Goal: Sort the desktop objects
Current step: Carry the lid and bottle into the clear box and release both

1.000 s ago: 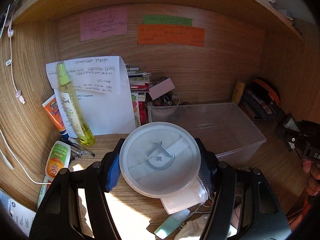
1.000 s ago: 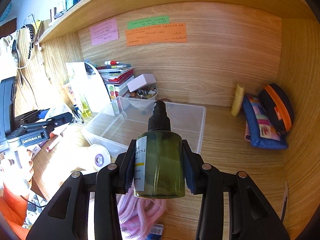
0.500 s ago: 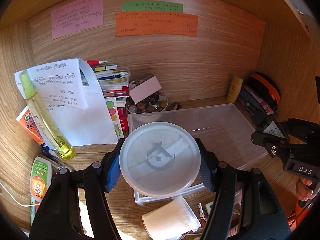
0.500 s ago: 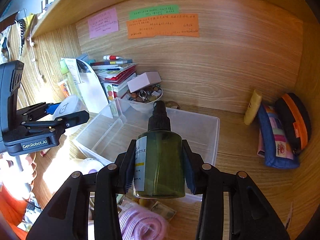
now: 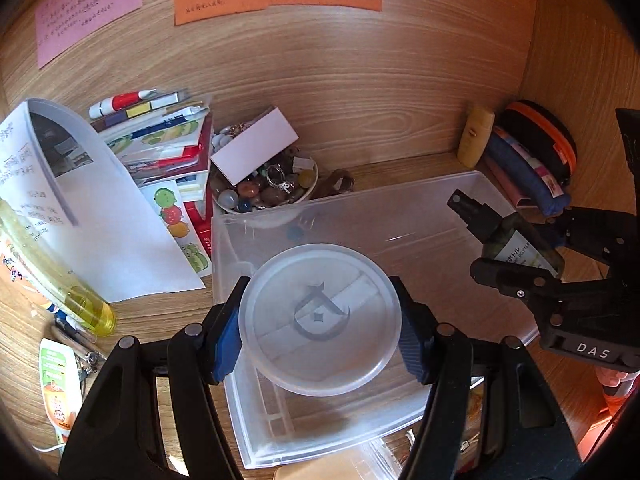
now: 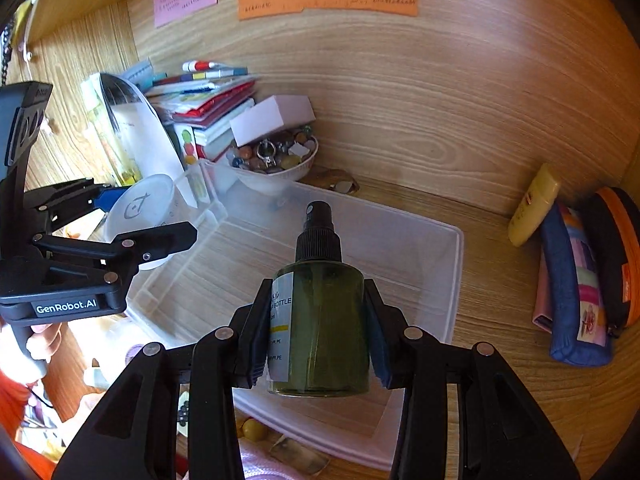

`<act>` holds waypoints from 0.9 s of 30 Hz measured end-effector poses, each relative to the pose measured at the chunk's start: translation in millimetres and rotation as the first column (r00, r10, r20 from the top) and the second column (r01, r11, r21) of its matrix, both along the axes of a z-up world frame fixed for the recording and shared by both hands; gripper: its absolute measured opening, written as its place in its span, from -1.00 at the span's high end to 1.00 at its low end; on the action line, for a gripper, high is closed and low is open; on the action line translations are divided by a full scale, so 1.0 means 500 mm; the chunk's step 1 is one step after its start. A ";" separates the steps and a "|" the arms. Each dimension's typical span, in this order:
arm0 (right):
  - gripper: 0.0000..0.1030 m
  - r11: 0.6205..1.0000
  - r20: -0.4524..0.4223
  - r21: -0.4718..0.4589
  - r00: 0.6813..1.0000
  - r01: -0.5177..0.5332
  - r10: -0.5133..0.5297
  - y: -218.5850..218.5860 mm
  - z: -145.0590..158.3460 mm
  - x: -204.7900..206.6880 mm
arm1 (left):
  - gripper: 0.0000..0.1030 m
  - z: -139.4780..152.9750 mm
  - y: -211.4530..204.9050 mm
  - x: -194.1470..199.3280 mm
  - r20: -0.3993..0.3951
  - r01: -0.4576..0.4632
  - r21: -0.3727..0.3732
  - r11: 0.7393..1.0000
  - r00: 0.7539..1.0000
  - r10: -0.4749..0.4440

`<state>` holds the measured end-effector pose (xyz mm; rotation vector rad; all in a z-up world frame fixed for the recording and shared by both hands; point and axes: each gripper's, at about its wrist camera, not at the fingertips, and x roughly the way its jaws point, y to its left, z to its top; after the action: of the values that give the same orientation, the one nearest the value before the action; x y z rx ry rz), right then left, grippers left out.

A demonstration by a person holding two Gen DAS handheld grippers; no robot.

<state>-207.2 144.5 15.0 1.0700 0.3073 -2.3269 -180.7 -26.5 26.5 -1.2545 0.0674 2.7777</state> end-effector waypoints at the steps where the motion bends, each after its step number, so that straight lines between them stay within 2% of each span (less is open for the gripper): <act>1: 0.27 1.000 0.004 0.011 1.000 -0.002 0.002 -0.003 -0.003 -0.003 | -0.26 -0.005 0.003 -0.005 0.011 0.006 -0.006 1.000 1.000 -0.006; 16: 0.27 0.983 0.058 0.180 0.998 -0.042 0.032 -0.053 -0.057 -0.038 | -0.26 -0.068 0.035 -0.059 0.158 0.074 -0.048 0.996 0.985 -0.066; 27: 0.27 0.969 0.070 0.241 0.997 -0.050 0.034 -0.058 -0.073 -0.049 | -0.26 -0.080 0.053 -0.066 0.161 0.081 -0.119 0.990 0.985 -0.061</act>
<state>-231.9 115.5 -21.6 1.2399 0.5955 -2.2528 -213.8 -0.1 -13.4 -1.4647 0.2726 2.6408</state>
